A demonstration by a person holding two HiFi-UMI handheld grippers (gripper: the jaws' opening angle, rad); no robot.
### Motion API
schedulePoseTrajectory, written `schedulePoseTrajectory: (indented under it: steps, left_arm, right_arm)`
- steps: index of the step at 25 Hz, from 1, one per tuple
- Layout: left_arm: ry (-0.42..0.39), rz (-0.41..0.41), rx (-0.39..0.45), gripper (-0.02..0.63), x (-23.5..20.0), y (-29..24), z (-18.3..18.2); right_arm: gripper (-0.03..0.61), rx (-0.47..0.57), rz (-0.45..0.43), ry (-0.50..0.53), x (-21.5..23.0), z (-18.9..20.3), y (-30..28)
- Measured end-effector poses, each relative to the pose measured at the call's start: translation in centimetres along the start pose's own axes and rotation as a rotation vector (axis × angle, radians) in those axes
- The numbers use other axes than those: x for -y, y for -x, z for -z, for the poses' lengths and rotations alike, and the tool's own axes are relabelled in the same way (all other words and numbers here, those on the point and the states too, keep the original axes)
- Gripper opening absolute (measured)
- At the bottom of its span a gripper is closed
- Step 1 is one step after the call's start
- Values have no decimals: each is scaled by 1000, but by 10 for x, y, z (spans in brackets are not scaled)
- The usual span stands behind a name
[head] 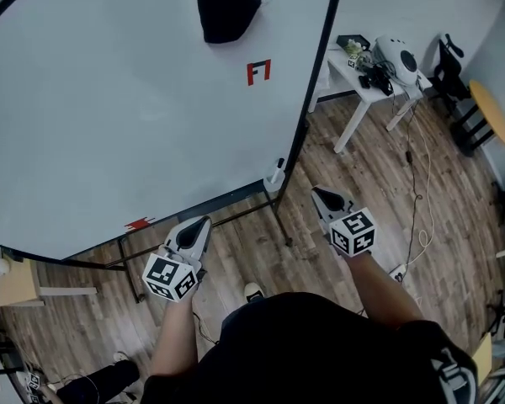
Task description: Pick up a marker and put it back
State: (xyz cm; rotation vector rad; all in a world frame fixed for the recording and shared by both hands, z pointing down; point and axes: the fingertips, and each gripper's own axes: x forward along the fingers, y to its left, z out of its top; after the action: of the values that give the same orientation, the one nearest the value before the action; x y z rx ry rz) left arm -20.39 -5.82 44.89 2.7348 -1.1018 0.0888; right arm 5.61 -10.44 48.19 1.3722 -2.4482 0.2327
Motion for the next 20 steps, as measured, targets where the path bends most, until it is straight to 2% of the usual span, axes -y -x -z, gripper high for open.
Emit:
schedulePoseTrajectory:
  steps: [10, 20]
  left_arm:
    - [-2, 62, -18, 12, -43, -20, 4]
    - [-11, 101, -44, 12, -58, -30, 4]
  right_arm:
    - [-3, -24, 29, -22, 0, -2, -44]
    - [-3, -41, 48, -55, 2, 3, -57]
